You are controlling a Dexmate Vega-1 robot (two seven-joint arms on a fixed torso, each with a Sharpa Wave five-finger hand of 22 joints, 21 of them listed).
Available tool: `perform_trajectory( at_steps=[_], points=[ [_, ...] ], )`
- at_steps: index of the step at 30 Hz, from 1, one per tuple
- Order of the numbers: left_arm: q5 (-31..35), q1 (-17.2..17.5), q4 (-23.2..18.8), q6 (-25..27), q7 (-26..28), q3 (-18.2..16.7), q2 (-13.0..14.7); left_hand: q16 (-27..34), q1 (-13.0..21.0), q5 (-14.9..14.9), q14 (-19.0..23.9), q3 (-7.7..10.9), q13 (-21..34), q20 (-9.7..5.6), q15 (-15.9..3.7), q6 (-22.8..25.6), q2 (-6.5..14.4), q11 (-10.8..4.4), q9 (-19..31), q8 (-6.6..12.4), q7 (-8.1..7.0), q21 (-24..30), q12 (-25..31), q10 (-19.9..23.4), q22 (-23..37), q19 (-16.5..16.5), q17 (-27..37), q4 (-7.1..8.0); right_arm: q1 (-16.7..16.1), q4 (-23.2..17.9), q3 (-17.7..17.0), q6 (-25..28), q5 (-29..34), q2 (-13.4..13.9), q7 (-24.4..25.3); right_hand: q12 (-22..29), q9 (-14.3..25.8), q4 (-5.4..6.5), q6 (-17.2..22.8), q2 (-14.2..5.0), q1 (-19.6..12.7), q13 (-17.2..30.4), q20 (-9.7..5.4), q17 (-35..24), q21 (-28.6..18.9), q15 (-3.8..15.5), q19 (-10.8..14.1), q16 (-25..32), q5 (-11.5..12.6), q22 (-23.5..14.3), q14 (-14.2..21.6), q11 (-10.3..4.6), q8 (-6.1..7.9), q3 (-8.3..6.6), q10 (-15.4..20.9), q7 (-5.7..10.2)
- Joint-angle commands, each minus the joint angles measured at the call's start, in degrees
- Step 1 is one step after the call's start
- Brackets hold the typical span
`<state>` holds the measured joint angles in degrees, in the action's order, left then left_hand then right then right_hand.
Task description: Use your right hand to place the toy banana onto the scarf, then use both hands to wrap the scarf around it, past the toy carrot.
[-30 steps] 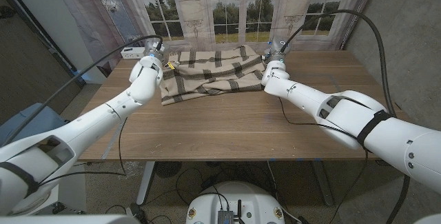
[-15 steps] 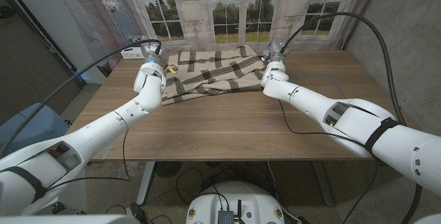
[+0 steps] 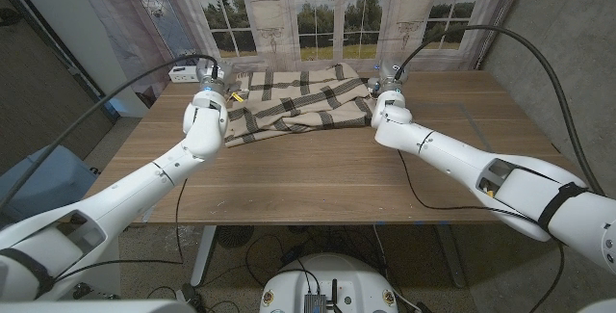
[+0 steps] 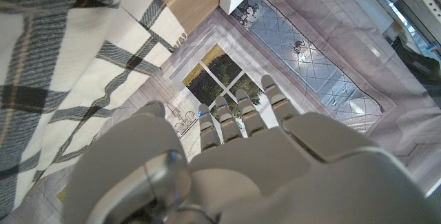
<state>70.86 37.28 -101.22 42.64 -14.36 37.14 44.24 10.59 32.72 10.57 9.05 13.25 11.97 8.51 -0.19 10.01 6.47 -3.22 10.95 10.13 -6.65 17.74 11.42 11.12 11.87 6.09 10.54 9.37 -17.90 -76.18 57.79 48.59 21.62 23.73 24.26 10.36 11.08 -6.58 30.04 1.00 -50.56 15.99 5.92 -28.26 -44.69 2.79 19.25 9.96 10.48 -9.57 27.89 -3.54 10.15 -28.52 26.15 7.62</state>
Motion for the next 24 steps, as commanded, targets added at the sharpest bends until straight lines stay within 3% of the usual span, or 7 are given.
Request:
perform_trajectory(
  at_steps=[1,2,4,8,10,20,24],
  points=[
    [-18.6,3.6,-5.8,-2.8,0.4,-4.3,3.3,-0.2,-2.7,0.1,-1.6,-1.49,0.1,0.56,1.09,-2.0,-1.1,0.78,-0.1,-0.17,0.34,-0.7,-0.3,-1.8,0.3,-1.7,0.3,0.06,-1.6,-10.2,3.1,6.3,3.1,5.2,-10.5,0.0,0.1,-1.19,-3.6,0.72,1.1,-0.3,3.47,1.4,3.0,4.27,-3.9,0.2,0.5,-0.1,-4.7,-0.11,0.00,-1.61,-3.4,0.35],
    [-19.7,3.7,-6.1,-2.9,0.3,-4.4,3.6,-0.2,-3.6,0.1,-2.0,-2.02,0.0,1.01,1.52,-2.8,-1.5,0.98,-0.1,-0.25,0.39,-0.9,-0.3,-2.3,0.3,-2.3,0.3,0.06,-1.5,-10.4,3.2,6.9,3.2,5.2,-11.2,0.3,0.1,-1.43,-5.1,0.79,1.4,-0.4,4.09,1.8,3.9,4.16,-4.8,0.4,0.5,-0.1,-5.8,-0.12,-0.06,-2.05,-3.5,0.33],
    [-21.7,3.9,-6.7,-3.1,0.0,-4.4,4.3,-0.3,-4.8,0.2,-2.7,-2.82,0.0,1.42,1.76,-3.7,-2.2,1.27,-0.2,-0.25,0.34,-1.3,-0.3,-2.9,0.3,-3.2,0.3,0.03,-1.3,-10.9,3.6,7.4,3.3,5.6,-12.9,-0.3,0.1,-1.86,-7.7,1.15,2.2,-0.9,4.72,2.7,6.0,3.43,-6.5,0.6,0.6,-0.1,-8.9,0.33,0.06,-3.06,-7.9,0.08],
    [-25.1,4.1,-7.4,-3.3,-0.1,-4.2,5.5,-0.3,-7.7,0.4,-4.2,-4.70,-0.1,1.93,2.66,-5.9,-3.8,1.91,-0.3,-0.17,0.94,-1.9,-0.5,-5.1,0.3,-4.4,0.2,-0.06,-0.8,-11.4,4.4,8.3,3.6,5.8,-15.3,-0.2,0.0,-2.17,-11.6,1.84,3.1,-1.3,5.66,3.7,8.1,2.57,-8.0,0.5,0.6,-0.1,-12.6,1.72,-0.18,-3.85,-11.5,-0.32],
    [-27.0,4.1,-7.7,-3.6,-0.3,-4.3,6.1,-0.3,-8.3,0.5,-4.7,-5.07,-0.2,1.92,2.91,-6.4,-4.1,2.07,-0.3,-0.18,1.13,-2.0,-0.6,-5.7,0.3,-4.7,0.2,-0.10,-0.6,-11.4,4.8,8.8,3.7,5.8,-16.4,-0.1,0.0,-2.20,-13.1,2.26,3.7,-1.5,5.84,4.2,9.2,1.66,-8.9,0.4,0.6,-0.1,-14.7,1.55,-0.07,-4.07,-13.0,-0.53],
    [-36.4,3.1,-7.1,-5.6,-1.1,-3.9,8.3,-0.5,-10.6,1.0,-7.6,-6.53,-0.3,2.80,4.50,-9.2,-4.9,4.06,-0.4,-0.21,2.13,-2.9,-0.8,-8.7,0.3,-6.8,0.1,-0.54,2.6,-9.5,8.9,10.9,4.2,5.4,-23.4,-0.1,0.0,-1.96,-20.4,4.47,6.8,-2.3,6.30,6.1,13.7,-1.12,-12.2,0.5,1.1,-0.2,-21.5,3.10,-0.16,-3.93,-20.0,-1.08],
    [-38.3,2.1,-6.8,-5.6,-1.8,-2.7,9.0,-0.5,-11.0,1.1,-8.2,-6.84,-0.4,2.91,5.01,-10.0,-5.1,4.11,-0.5,-0.24,2.14,-3.1,-0.8,-9.5,0.4,-7.2,0.1,-0.66,4.0,-8.7,10.4,11.0,4.1,5.4,-26.1,-0.1,0.0,-1.93,-21.9,4.61,7.2,-2.4,6.32,6.4,14.6,-2.12,-13.1,0.6,1.3,-0.2,-22.9,3.40,-0.18,-4.02,-21.7,-1.19]
  ],
)
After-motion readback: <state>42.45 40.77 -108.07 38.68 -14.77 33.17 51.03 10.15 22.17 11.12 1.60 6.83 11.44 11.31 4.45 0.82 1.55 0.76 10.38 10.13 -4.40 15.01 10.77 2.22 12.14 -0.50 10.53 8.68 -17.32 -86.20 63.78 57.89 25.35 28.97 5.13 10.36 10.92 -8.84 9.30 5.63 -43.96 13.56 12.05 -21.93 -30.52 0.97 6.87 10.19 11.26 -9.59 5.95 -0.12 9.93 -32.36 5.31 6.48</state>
